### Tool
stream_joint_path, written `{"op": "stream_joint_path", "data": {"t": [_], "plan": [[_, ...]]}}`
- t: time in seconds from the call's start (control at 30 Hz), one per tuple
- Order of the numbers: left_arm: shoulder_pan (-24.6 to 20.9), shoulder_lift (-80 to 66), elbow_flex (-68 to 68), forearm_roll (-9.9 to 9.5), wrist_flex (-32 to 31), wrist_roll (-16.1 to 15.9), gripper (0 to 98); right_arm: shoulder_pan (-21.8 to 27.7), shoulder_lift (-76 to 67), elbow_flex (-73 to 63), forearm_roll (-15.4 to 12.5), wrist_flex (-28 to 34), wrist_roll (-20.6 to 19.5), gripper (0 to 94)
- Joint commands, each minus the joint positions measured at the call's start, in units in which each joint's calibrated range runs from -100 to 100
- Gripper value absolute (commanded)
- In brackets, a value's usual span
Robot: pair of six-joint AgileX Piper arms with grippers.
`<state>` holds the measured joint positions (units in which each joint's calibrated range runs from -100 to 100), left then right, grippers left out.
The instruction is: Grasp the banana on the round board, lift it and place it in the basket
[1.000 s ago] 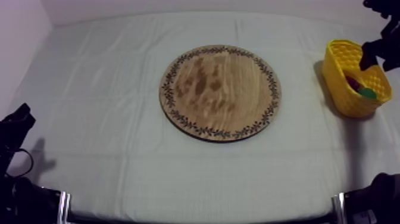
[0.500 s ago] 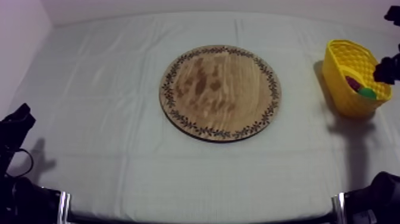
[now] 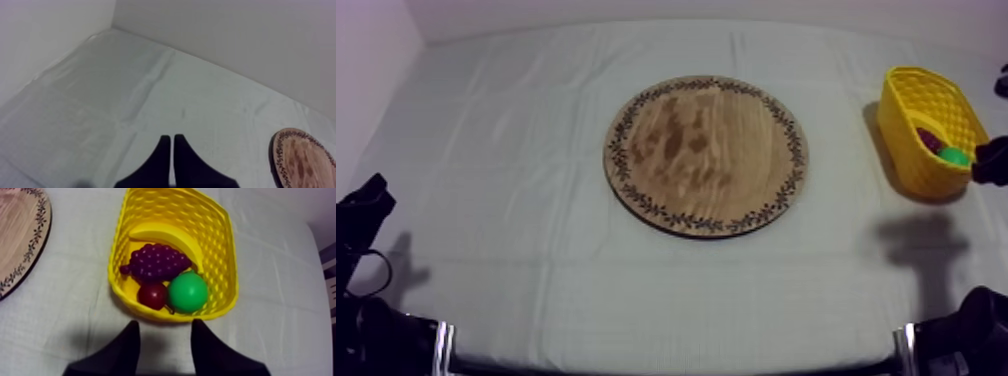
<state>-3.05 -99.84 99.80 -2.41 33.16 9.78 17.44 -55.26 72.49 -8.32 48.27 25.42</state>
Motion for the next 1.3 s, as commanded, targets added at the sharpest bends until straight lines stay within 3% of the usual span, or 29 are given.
{"op": "stream_joint_path", "data": {"t": [0.0, 0.13, 0.37, 0.6, 0.77, 0.9, 1.0, 1.13, 1.27], "plan": [[0.0, 0.0, 0.0, -0.01, 0.0, 0.0, 0.1, -0.2, -6.5, 3.7, -0.6, -1.0, 0.9, 30.5], [0.0, 0.0, 0.0, -0.01, 0.0, 0.0, 0.1, -1.0, -13.5, 8.4, -1.9, -2.7, 3.0, 24.8], [0.0, 0.0, 0.0, -0.01, 0.0, 0.0, 0.1, -2.7, -22.9, 14.0, -4.7, -2.9, 6.5, 5.4], [0.0, 0.0, 0.0, -0.01, 0.0, 0.0, 0.1, -1.6, -29.0, 17.4, -7.4, -0.2, 5.9, 1.0], [0.0, 0.0, 0.0, -0.01, 0.0, 0.0, 0.1, -2.3, -32.3, 19.8, -5.6, -0.6, 0.3, 0.6], [0.0, 0.0, 0.0, -0.01, 0.0, 0.0, 0.1, -3.7, -35.8, 21.3, -1.6, -0.4, -9.2, 0.4], [0.0, 0.0, 0.0, -0.01, 0.0, 0.0, 0.1, -4.9, -38.4, 21.9, 0.4, -0.3, -13.6, 0.4], [0.0, 0.0, 0.0, -0.01, 0.0, 0.0, 0.1, -6.4, -40.0, 23.4, 2.5, -2.2, -16.1, 0.3], [0.0, 0.0, 0.0, -0.01, 0.0, 0.0, 0.1, -6.9, -40.5, 25.8, 4.8, -7.8, -12.8, 0.4]]}}
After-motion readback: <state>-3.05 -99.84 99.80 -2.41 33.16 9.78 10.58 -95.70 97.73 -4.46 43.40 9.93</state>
